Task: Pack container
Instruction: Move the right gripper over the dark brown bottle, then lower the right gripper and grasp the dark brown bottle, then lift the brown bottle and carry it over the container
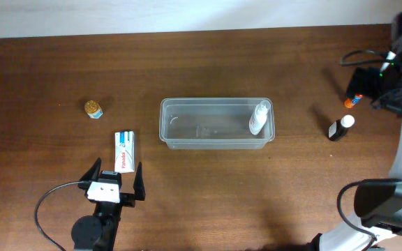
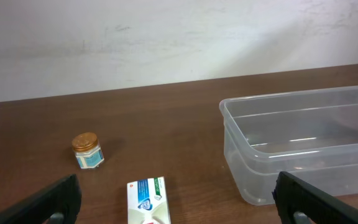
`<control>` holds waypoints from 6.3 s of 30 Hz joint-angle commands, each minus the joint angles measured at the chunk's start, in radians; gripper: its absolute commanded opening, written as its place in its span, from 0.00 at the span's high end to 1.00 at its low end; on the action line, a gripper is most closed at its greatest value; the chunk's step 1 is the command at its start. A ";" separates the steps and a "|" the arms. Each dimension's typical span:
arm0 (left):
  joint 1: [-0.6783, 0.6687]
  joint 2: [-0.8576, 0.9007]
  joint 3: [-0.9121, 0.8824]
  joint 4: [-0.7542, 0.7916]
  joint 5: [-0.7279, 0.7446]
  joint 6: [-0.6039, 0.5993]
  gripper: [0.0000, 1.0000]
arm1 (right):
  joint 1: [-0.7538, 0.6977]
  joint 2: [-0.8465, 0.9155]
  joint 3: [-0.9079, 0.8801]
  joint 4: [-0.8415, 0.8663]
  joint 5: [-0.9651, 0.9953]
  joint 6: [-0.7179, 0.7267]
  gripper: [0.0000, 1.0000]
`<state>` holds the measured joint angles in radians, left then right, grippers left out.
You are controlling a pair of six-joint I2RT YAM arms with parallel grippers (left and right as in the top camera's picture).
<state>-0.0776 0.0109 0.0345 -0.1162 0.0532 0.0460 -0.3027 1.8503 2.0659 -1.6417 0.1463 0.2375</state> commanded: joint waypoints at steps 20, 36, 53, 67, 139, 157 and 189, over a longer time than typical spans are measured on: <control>0.005 -0.005 -0.006 0.001 0.011 0.016 0.01 | -0.026 -0.011 -0.532 0.484 -0.222 -0.297 0.02; 0.005 -0.005 -0.006 0.001 0.011 0.016 0.01 | -0.026 -0.009 -0.631 0.634 -0.161 -0.338 0.02; 0.005 -0.005 -0.006 0.001 0.010 0.016 0.01 | -0.058 0.071 -0.672 0.738 -0.176 -0.341 0.02; 0.005 -0.005 -0.006 0.001 0.011 0.016 0.01 | -0.065 0.083 -0.673 0.737 -0.192 -0.341 0.13; 0.005 -0.005 -0.006 0.001 0.011 0.016 0.01 | 0.174 0.073 0.157 0.052 -0.655 -0.323 0.78; 0.005 -0.005 -0.006 0.001 0.011 0.016 0.01 | 0.665 0.095 0.142 0.134 -0.166 0.055 0.78; 0.005 -0.005 -0.006 0.001 0.011 0.016 0.01 | 0.694 0.333 0.043 0.211 -0.134 0.094 0.78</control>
<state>-0.0776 0.0109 0.0341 -0.1162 0.0532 0.0460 0.3927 2.1830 2.1525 -1.4540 0.0002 0.3180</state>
